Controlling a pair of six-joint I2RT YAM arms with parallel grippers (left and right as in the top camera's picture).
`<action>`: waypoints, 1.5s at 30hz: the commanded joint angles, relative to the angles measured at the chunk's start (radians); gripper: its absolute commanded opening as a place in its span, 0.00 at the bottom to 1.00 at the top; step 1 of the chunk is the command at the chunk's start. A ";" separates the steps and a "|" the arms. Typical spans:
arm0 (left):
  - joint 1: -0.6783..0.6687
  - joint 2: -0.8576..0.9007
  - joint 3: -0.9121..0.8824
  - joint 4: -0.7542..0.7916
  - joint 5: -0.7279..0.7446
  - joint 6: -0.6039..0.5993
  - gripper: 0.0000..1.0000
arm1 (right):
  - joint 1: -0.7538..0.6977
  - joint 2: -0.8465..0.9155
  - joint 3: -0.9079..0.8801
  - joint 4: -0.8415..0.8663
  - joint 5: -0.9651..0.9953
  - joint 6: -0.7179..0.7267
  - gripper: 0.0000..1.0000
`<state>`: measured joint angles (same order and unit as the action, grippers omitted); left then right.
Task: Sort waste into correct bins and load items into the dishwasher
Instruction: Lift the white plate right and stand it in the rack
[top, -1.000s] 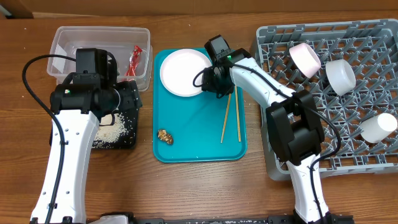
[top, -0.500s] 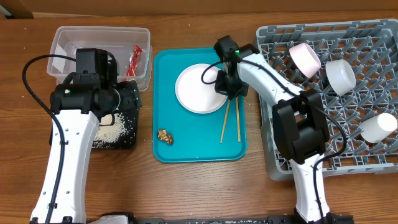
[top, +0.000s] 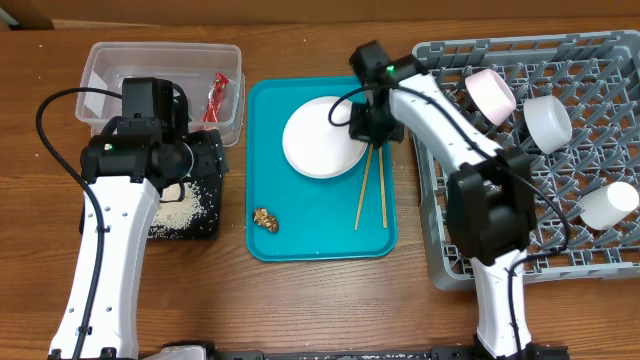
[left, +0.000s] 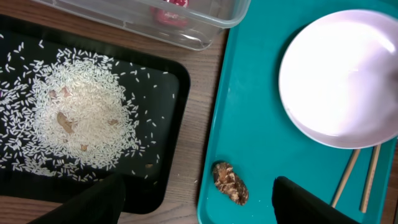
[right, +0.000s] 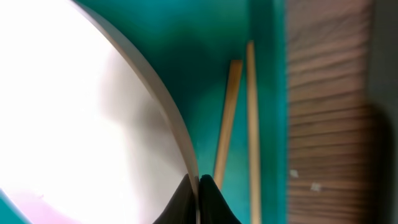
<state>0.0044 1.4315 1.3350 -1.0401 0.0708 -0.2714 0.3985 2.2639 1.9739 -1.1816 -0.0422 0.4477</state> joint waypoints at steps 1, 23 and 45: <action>0.002 0.007 0.009 0.001 0.008 -0.014 0.77 | -0.052 -0.165 0.082 -0.011 0.016 -0.118 0.04; 0.002 0.007 0.009 0.009 0.007 -0.013 0.79 | -0.383 -0.446 0.094 0.229 1.021 -0.438 0.04; 0.002 0.007 0.009 0.013 0.008 -0.014 0.82 | -0.715 -0.266 0.039 0.296 1.140 -0.413 0.04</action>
<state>0.0044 1.4319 1.3350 -1.0317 0.0708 -0.2714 -0.3111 1.9747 2.0182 -0.8856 1.0988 0.0086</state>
